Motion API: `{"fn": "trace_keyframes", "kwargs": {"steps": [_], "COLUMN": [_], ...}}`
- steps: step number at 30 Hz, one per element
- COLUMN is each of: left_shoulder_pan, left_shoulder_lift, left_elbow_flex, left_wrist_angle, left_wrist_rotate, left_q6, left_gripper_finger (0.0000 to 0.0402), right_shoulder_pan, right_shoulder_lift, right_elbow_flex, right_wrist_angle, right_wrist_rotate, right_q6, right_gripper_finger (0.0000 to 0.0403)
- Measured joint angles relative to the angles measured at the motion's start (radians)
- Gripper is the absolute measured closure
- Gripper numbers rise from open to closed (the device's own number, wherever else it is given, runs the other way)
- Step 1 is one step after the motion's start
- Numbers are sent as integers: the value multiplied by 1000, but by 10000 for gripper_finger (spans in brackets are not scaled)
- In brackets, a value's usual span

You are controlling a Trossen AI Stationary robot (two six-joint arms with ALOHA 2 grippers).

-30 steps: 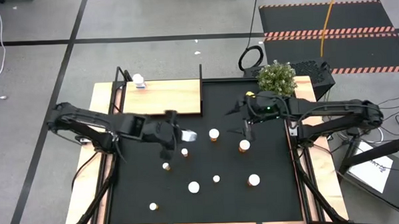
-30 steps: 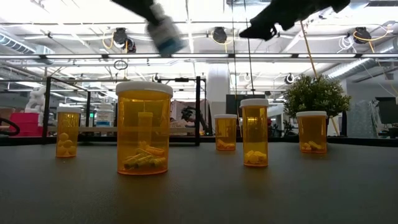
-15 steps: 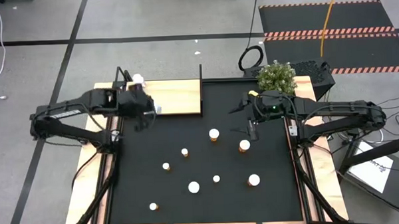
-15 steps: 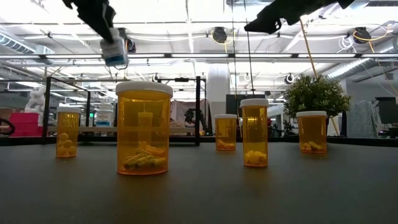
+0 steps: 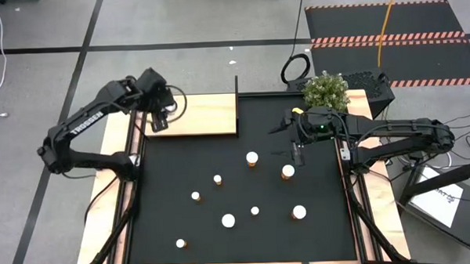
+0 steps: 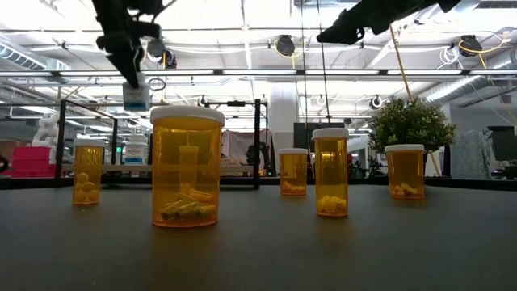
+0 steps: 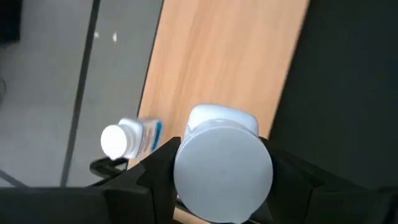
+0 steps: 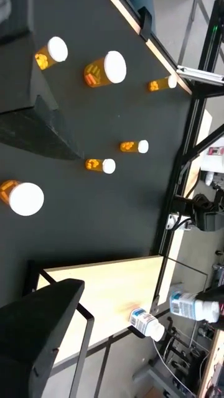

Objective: Pick and place medicine bottles onto shelf by color
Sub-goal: Put the white pill bottle on the shelf aligned with the other white pill bottle on the shelf

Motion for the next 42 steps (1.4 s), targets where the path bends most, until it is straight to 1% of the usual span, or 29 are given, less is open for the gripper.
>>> {"fn": "trace_keyframes", "kwargs": {"steps": [5,10,15,22,25,29,33,39,42], "left_shoulder_pan": [109,175,192,192,204,247,301,326,339], "left_shoulder_lift": [4,4,4,4,4,4,4,4,15], "left_elbow_flex": [-59,-151,-247,-332,-345,-360,-376,-376,-376], "left_wrist_angle": [22,74,175,243,256,277,299,304,315], "left_wrist_rotate": [70,75,77,77,80,84,145,162,195], "left_q6": [95,149,201,248,252,227,227,261,279], "left_gripper_finger": [213,213,213,213,213,213,213,213,213], "right_shoulder_pan": [0,0,0,0,0,0,0,0,0], "right_shoulder_lift": [0,0,0,0,0,0,0,0,0], "right_elbow_flex": [0,0,0,0,0,0,0,0,0], "right_wrist_angle": [0,0,0,25,43,45,45,45,49], "right_wrist_rotate": [0,0,0,0,0,0,0,0,0], "right_q6": [0,2,10,9,5,3,-1,-12,-23], "right_gripper_finger": [83,83,83,83,83,83,83,83,83]}}
